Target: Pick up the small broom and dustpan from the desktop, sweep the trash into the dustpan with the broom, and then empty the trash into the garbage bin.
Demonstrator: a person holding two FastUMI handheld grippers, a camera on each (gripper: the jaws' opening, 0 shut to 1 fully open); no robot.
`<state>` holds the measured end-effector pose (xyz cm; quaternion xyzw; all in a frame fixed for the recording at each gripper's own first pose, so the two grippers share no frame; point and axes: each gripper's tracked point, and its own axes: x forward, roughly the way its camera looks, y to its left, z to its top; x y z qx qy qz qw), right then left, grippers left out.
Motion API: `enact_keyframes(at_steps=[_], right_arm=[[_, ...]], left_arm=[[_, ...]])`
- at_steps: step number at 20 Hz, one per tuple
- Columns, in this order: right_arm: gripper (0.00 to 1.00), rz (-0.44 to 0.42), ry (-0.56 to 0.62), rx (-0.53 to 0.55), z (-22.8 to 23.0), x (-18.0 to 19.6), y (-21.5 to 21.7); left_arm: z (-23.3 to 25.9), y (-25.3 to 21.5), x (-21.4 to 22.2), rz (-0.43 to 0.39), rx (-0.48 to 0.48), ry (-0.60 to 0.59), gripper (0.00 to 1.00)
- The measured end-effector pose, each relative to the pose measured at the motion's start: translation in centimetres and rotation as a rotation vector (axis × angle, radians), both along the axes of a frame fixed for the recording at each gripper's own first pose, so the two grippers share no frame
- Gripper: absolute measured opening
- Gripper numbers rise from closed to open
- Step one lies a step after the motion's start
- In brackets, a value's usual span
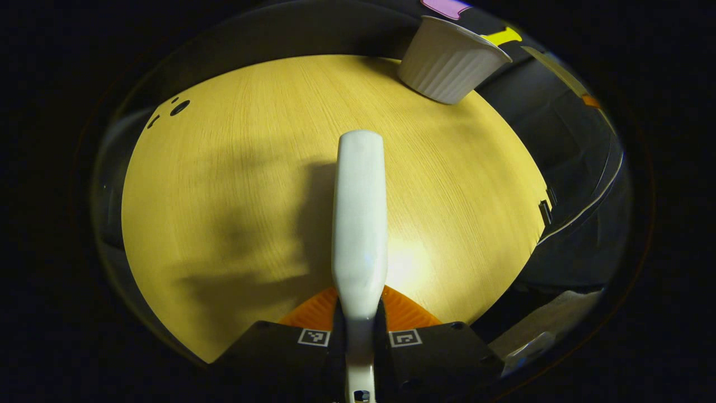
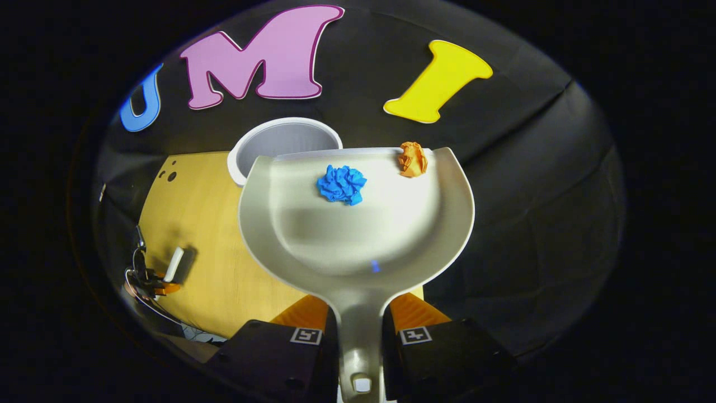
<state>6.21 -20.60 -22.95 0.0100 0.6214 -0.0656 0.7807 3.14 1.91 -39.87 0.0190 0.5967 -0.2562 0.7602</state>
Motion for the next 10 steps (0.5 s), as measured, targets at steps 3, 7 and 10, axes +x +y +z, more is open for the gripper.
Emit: enact_keyframes(at_steps=[3, 7, 10], right_arm=[[0.35, 0.071, 0.060, -0.057, -1.0, 3.3, 0.4], [0.35, 0.188, 0.149, -0.133, -1.8, 6.8, 1.5], [0.35, 0.258, 0.227, -0.191, -2.7, 8.6, 1.9]], left_arm=[[0.1, 0.4, -0.5, 0.014, -0.004, 0.006, 0.24], [-0.1, 1.8, -1.0, 0.031, -0.008, 0.006, 0.24], [-0.2, 2.4, -1.5, 0.056, -0.019, 0.010, 0.24]])
